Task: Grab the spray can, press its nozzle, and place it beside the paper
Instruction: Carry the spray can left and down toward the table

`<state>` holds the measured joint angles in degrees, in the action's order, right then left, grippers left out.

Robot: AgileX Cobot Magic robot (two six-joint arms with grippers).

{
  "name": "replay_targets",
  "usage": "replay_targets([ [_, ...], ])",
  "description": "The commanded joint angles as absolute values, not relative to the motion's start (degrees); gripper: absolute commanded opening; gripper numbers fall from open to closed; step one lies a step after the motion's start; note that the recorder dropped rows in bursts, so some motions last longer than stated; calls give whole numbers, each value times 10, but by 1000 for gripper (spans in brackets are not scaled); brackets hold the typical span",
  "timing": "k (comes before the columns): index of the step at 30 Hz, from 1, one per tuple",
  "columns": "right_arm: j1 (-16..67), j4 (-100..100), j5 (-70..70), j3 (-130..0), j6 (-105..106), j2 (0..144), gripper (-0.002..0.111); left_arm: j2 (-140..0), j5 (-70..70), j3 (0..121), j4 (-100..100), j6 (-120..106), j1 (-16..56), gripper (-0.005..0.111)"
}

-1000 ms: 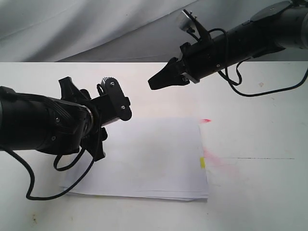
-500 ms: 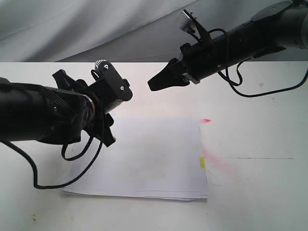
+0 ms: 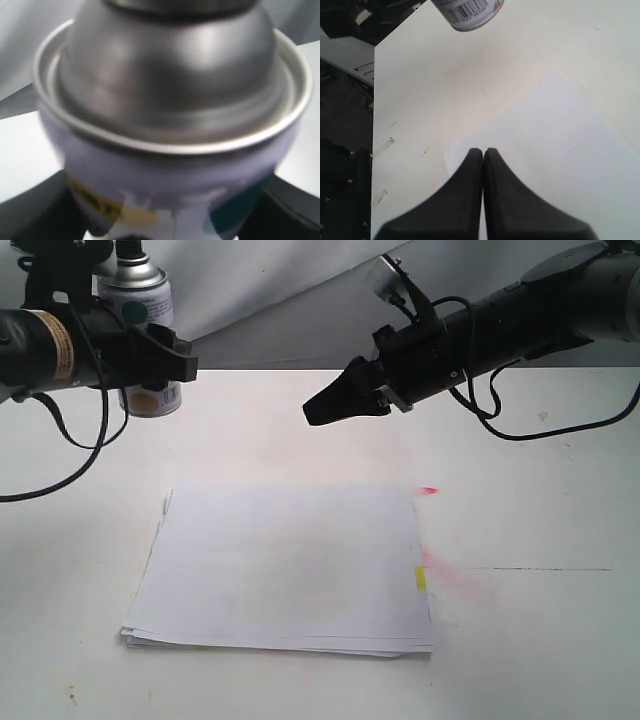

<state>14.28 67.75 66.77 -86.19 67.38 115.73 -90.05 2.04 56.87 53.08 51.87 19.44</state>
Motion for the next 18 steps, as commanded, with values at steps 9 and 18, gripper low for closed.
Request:
replay_targets([
  [9,141,685,672,-858,672,1152,0,-920,-90,575,531,506,99,0],
  [18,141,685,672,-858,672,1152,0,-981,-165,575,523,448,18,0],
])
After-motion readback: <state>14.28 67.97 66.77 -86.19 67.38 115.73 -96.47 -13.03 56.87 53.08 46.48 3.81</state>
